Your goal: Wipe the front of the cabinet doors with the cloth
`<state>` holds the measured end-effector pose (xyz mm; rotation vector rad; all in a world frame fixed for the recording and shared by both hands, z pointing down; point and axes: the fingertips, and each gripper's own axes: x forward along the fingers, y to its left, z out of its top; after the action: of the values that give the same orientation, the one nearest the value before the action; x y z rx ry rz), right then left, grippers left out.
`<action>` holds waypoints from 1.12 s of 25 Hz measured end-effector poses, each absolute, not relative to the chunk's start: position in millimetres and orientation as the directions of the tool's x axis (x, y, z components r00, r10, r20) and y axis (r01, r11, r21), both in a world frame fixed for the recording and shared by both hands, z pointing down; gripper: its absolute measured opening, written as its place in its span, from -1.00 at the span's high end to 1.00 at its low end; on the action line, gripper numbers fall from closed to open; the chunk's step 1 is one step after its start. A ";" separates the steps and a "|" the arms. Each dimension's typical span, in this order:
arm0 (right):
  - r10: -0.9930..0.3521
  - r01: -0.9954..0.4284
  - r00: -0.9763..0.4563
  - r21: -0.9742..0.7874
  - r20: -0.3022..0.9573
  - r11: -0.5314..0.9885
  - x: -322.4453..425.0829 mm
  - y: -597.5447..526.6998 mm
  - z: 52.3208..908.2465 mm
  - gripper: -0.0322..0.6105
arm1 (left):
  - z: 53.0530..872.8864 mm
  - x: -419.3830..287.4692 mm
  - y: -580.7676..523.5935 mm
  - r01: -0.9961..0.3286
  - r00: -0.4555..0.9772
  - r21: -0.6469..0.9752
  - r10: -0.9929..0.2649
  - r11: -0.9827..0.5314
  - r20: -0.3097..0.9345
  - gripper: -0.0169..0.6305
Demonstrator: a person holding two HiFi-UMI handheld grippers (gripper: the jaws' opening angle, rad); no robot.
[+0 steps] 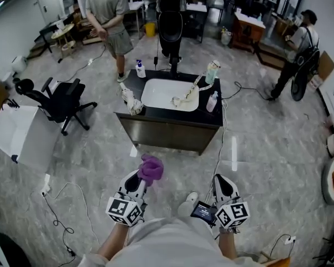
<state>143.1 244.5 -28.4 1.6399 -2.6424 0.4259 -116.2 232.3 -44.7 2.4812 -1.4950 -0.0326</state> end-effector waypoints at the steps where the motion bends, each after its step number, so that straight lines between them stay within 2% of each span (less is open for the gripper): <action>1: -0.871 -0.872 -0.470 -0.228 0.145 0.433 150.0 229.1 -30.2 0.81 | -48.7 -109.5 218.9 -0.876 0.460 0.219 -0.882 -0.430 0.105 0.76; 9: -0.840 -0.848 -0.518 -0.224 0.162 0.481 221.1 118.5 -20.1 0.81 | -50.2 -46.6 137.9 -0.918 0.359 0.218 -0.927 -0.331 0.105 0.76; 16: -0.821 -0.843 -0.531 -0.222 0.210 0.489 232.1 61.4 -1.0 0.81 | -31.6 -26.3 82.6 -0.916 0.365 0.233 -0.920 -0.328 0.141 0.76; 21: -0.824 -0.854 -0.518 -0.186 0.229 0.485 214.9 40.7 3.7 0.81 | -9.5 -9.0 44.1 -0.865 0.467 0.285 -0.870 -0.414 0.155 0.76; 28: -0.867 -0.911 -0.410 -0.165 0.283 0.377 196.2 37.5 28.6 0.81 | 26.1 -11.4 10.2 -0.764 0.632 0.310 -0.754 -0.566 0.180 0.76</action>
<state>196.2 37.5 28.6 1.6138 -2.4794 0.4450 -11.4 10.2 26.1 2.4982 -1.2102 0.0380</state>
